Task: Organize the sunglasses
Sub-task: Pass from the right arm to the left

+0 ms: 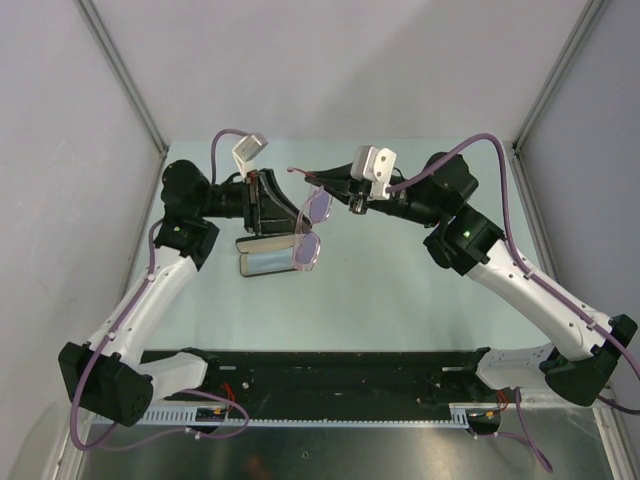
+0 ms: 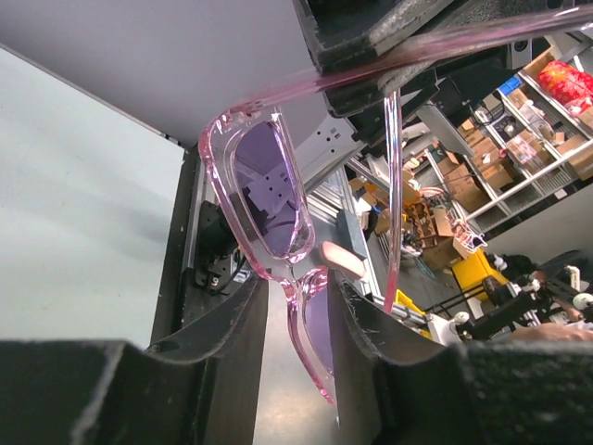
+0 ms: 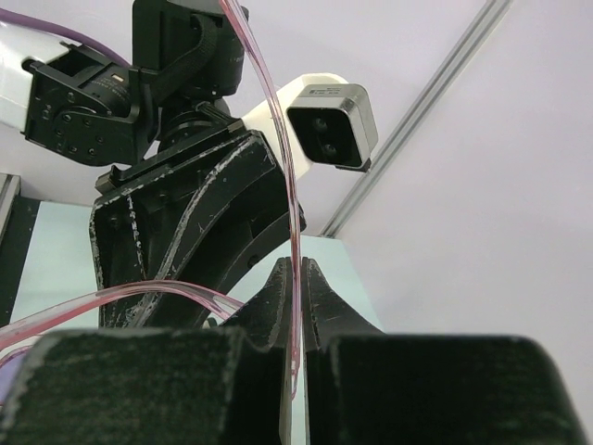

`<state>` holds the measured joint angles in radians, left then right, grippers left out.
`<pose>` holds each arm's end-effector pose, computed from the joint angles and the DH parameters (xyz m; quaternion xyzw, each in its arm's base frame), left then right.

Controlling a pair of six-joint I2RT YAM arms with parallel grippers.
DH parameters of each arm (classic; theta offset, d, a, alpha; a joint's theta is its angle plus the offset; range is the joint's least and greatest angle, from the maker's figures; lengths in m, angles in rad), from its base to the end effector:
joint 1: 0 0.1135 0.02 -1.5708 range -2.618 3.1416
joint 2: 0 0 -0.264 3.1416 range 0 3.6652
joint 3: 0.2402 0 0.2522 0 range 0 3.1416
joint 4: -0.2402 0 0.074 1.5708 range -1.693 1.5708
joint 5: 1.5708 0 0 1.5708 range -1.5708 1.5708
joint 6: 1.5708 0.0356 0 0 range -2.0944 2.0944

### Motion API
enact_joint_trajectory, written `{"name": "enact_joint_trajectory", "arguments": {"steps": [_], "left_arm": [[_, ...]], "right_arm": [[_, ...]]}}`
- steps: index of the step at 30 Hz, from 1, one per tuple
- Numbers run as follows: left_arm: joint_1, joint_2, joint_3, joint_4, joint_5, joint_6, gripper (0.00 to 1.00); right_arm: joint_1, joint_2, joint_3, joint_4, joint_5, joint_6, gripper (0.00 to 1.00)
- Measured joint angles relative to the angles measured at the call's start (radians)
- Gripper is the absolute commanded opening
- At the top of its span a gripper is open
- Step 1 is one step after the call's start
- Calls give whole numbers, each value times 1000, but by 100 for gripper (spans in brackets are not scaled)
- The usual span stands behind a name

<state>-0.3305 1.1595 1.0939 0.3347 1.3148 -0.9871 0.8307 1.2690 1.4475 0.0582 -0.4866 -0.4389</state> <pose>0.2185 -0.1114 0.4214 0.3055 0.6107 -0.6783 0.2713 0.1728 0.2139 0.4928 -0.5085 0.3712 0.2946 0.7189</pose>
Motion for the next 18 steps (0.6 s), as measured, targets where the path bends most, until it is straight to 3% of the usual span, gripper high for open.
{"name": "enact_joint_trajectory", "arguments": {"steps": [4, 11, 15, 18], "left_arm": [[0, 3, 0, 8, 2, -19, 23], [0, 18, 0, 14, 6, -60, 14], [0, 34, 0, 19, 6, -97, 12], [0, 46, 0, 22, 7, -126, 19]], "right_arm": [[3, 0, 0, 7, 0, -1, 0], [14, 2, 0, 19, -3, -20, 0], [25, 3, 0, 19, 5, -48, 0], [31, 3, 0, 14, 19, -67, 0]]}}
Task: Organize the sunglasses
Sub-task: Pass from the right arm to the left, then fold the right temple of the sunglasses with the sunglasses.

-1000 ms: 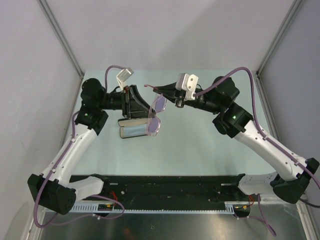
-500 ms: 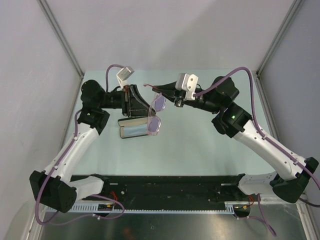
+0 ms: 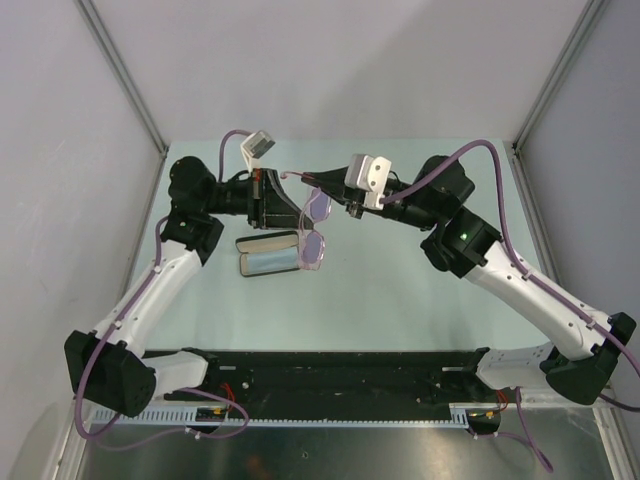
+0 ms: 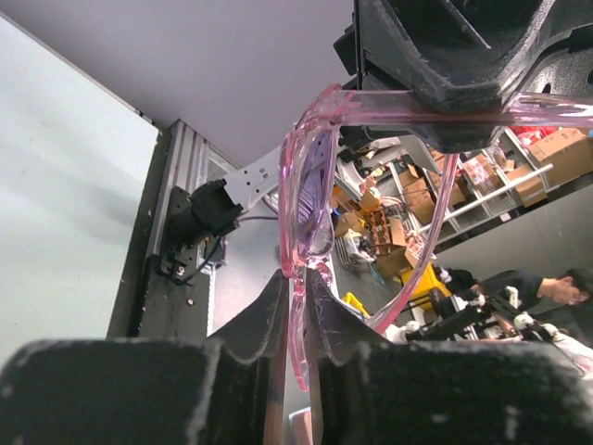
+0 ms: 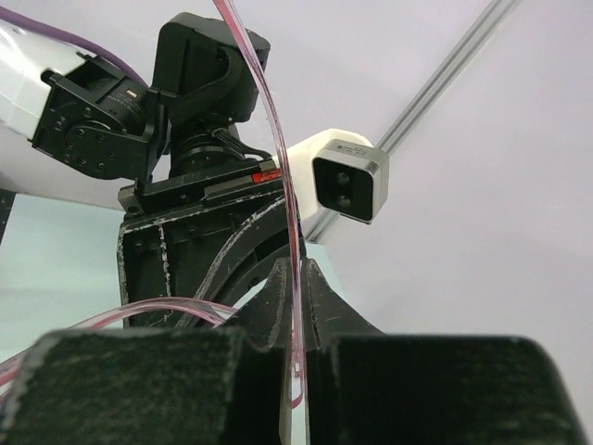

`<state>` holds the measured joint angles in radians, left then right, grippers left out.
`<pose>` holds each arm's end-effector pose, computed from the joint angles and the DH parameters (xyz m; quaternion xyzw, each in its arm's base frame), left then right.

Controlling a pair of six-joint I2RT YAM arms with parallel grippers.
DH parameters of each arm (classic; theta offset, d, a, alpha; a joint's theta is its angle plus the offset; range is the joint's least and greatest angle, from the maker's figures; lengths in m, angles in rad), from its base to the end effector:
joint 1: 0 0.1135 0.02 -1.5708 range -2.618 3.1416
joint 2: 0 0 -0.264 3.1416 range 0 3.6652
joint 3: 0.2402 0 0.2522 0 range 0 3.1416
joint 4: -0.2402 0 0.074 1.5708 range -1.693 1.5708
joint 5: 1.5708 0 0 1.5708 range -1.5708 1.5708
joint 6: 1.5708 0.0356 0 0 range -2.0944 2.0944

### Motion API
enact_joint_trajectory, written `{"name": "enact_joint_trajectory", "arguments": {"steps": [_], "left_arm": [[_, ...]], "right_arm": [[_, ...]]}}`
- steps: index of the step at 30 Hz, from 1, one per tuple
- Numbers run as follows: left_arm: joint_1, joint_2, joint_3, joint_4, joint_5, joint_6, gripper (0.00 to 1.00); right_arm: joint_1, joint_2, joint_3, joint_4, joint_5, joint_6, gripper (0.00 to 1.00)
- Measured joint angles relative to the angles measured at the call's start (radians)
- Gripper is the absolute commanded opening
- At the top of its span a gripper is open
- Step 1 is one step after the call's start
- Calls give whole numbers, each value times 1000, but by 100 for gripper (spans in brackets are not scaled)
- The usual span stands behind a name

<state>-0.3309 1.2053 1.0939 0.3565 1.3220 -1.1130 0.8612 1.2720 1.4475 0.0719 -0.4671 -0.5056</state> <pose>0.2309 -0.1158 0.4125 0.2622 0.6335 -0.6947 0.2173 0.1674 0.2195 0.4936 -0.5190 0.3482 0.2757 0.7303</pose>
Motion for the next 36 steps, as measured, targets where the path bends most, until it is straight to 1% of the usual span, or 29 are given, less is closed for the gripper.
{"name": "enact_joint_trajectory", "arguments": {"steps": [3, 6, 7, 9, 10, 11, 14, 15, 16, 18, 19, 21, 22, 24, 25, 27, 33, 34, 36], "left_arm": [[0, 3, 0, 2, 2, -18, 22], [0, 3, 2, 3, 4, -31, 22], [0, 3, 2, 4, 7, -33, 15], [0, 3, 2, 6, 10, -38, 11], [0, 3, 2, 6, 11, -40, 5], [0, 3, 2, 6, 11, -42, 1], [0, 3, 2, 5, 13, -53, 0], [0, 3, 2, 5, 13, -56, 0], [0, 3, 2, 5, 13, -58, 0], [0, 3, 2, 5, 11, -58, 1], [0, 4, 2, 6, 4, -57, 0], [0, 8, 2, 8, -1, -55, 0], [0, 9, 2, 7, 1, -50, 0], [-2, 12, 2, 9, 3, -46, 0], [-3, 13, 2, 8, 5, -42, 0], [-3, 14, 2, 10, 7, -38, 0], [-2, 26, 2, 20, 8, -39, 0], [0, 33, 3, 23, 9, -39, 1], [3, 51, 8, 23, 4, -40, 0]], "right_arm": [[7, 0, -2, -2, 17, -8, 0], [14, 0, -3, 0, 28, -12, 0], [16, 0, -3, 0, 30, -12, 0], [19, 0, -3, 1, 35, -12, 0], [21, 0, -3, 3, 37, -13, 0], [23, 0, -3, 5, 37, -15, 0], [26, 0, -3, 8, 37, -21, 0], [26, 0, -3, 8, 38, -23, 2], [27, 0, -3, 8, 39, -23, 14], [28, 0, -3, 8, 45, -20, 23], [29, 0, -3, 8, 47, -14, 38], [35, -2, -3, 13, 62, 1, 50], [36, -2, -3, 21, 75, 2, 59], [35, -6, -4, 31, 100, 11, 64], [35, -10, -6, 40, 115, 13, 70], [35, -18, -11, 52, 140, 28, 77], [31, -51, -37, 60, 200, 42, 83], [31, -58, -42, 56, 211, 42, 86], [23, -77, -50, 42, 227, 42, 88]]}}
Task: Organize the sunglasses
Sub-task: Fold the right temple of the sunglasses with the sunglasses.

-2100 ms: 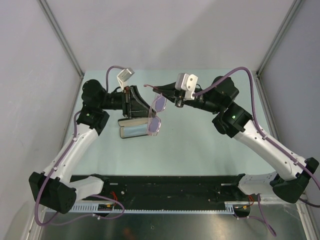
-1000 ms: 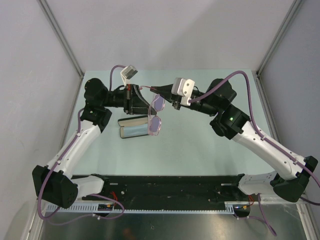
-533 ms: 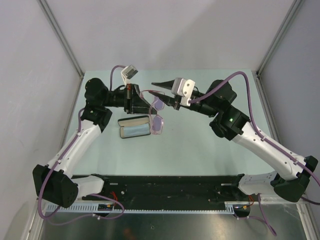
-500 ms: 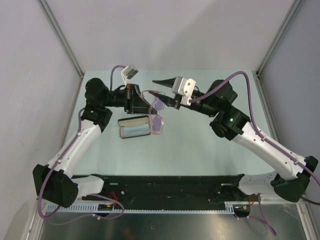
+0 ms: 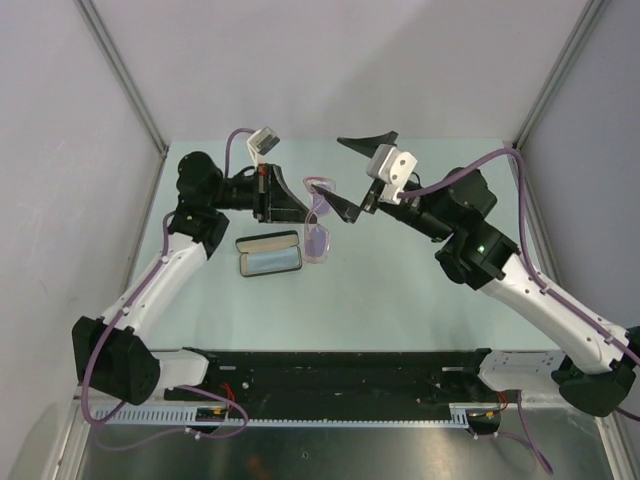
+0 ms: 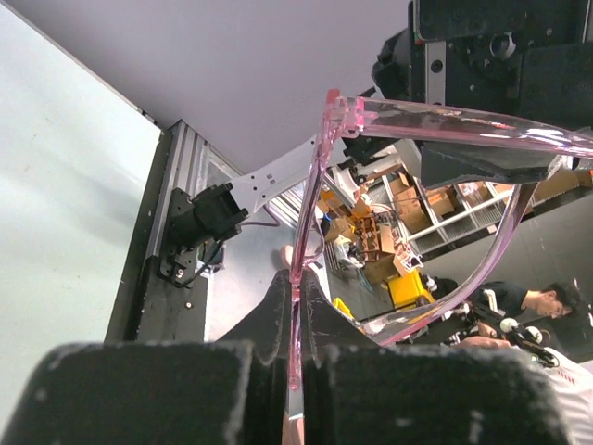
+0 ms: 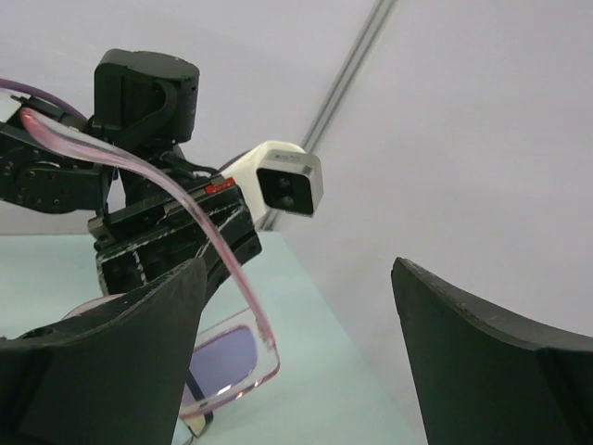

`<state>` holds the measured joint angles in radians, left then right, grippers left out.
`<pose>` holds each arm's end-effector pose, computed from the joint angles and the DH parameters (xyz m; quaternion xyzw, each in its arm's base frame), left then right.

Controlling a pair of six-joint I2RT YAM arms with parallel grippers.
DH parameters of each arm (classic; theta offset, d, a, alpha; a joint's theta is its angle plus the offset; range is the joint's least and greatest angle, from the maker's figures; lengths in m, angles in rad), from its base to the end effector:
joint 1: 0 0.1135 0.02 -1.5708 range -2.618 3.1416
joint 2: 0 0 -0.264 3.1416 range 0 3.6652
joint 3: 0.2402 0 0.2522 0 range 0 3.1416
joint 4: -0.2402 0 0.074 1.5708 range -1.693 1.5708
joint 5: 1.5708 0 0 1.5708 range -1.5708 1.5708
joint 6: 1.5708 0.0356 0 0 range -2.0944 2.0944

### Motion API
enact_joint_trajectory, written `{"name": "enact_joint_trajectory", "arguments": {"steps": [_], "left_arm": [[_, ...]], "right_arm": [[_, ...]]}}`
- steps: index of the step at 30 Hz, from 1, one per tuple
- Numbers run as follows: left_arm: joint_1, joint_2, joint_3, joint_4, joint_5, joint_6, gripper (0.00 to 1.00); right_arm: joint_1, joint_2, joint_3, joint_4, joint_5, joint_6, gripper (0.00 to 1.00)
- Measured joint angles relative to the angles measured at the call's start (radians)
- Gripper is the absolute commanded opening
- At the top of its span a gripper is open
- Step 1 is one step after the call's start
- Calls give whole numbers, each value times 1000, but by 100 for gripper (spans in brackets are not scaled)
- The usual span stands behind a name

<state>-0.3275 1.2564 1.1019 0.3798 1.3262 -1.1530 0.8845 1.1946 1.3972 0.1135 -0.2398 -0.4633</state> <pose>0.2447 -0.1196 0.4046 0.2440 0.6430 -0.6989 0.1964 0.1545 0.2019 0.5009 -0.4393 0.3950 0.2367 0.7713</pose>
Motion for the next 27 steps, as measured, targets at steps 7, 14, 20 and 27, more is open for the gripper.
{"name": "enact_joint_trajectory", "arguments": {"steps": [7, 14, 20, 27], "left_arm": [[8, 45, 13, 0, -22, -3, 0], [9, 46, 13, 0, -32, -8, 0], [10, 54, 6, 1, -63, -8, 0], [21, 123, 7, 0, -125, -18, 0]], "right_arm": [[-31, -66, -10, -84, 42, 18, 89], [-50, -93, -18, -96, 105, 66, 87], [-143, -102, -37, -94, 60, 203, 43], [-98, -102, -42, -107, -68, 320, 0]]}}
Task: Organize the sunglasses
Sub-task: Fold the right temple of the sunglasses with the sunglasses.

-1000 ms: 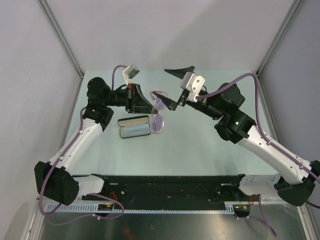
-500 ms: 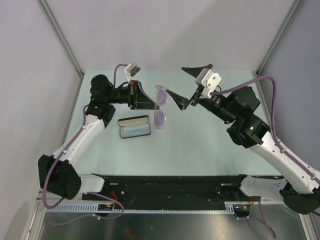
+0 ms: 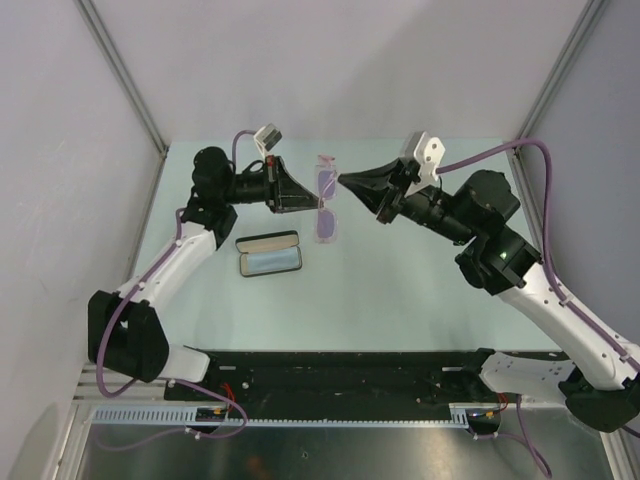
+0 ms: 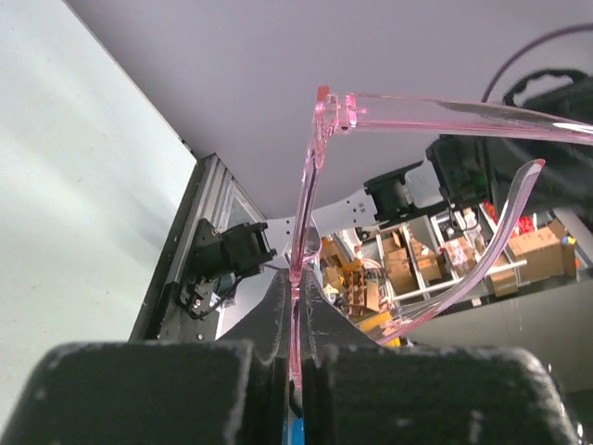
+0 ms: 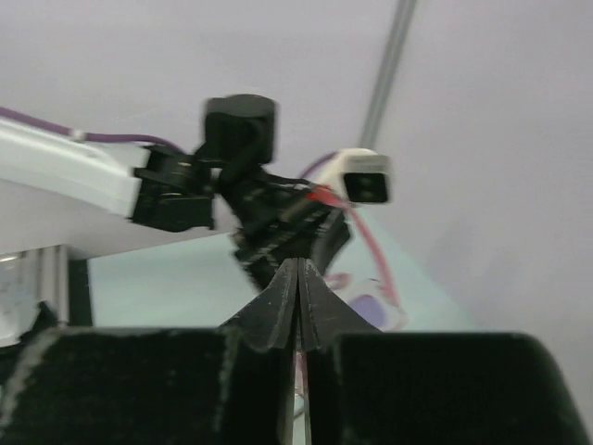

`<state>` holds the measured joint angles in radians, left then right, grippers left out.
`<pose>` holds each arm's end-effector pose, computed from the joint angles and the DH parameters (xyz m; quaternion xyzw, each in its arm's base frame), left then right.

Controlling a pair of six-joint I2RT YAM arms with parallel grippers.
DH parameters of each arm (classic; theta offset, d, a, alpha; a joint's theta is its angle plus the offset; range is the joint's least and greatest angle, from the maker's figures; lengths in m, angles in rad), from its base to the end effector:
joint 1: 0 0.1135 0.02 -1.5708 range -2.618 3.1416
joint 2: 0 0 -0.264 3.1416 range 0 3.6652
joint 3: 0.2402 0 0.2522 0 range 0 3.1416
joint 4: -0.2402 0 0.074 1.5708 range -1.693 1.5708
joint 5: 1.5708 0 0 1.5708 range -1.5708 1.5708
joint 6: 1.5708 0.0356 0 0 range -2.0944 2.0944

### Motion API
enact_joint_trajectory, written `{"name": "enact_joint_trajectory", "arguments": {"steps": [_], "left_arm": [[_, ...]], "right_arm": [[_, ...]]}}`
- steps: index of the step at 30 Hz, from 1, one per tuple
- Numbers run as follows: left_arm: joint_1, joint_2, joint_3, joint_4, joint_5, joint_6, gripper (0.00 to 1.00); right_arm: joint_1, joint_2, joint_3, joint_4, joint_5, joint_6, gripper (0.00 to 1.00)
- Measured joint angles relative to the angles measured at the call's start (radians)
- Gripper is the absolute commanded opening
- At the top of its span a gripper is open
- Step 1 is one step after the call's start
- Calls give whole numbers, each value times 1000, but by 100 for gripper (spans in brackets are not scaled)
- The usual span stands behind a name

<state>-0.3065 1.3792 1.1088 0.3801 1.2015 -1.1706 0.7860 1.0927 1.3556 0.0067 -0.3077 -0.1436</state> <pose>0.2838 -0.1246 0.3746 0.1518 0.6762 -0.6925 0.2004 0.1503 0.1658 0.4982 -0.3773 0.4804 0.3363 0.7168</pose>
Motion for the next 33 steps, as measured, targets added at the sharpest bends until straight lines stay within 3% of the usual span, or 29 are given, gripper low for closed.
{"name": "enact_joint_trajectory", "arguments": {"steps": [11, 20, 33], "left_arm": [[3, 15, 3, 0, -29, -12, 0], [3, -86, 1, 0, 5, -8, 0], [3, -124, 1, 1, 37, -3, 0]], "right_arm": [[58, 44, 0, -2, -135, 39, 0], [56, 142, -1, 8, -146, 40, 0], [27, 151, -1, 29, -150, 71, 0]]}}
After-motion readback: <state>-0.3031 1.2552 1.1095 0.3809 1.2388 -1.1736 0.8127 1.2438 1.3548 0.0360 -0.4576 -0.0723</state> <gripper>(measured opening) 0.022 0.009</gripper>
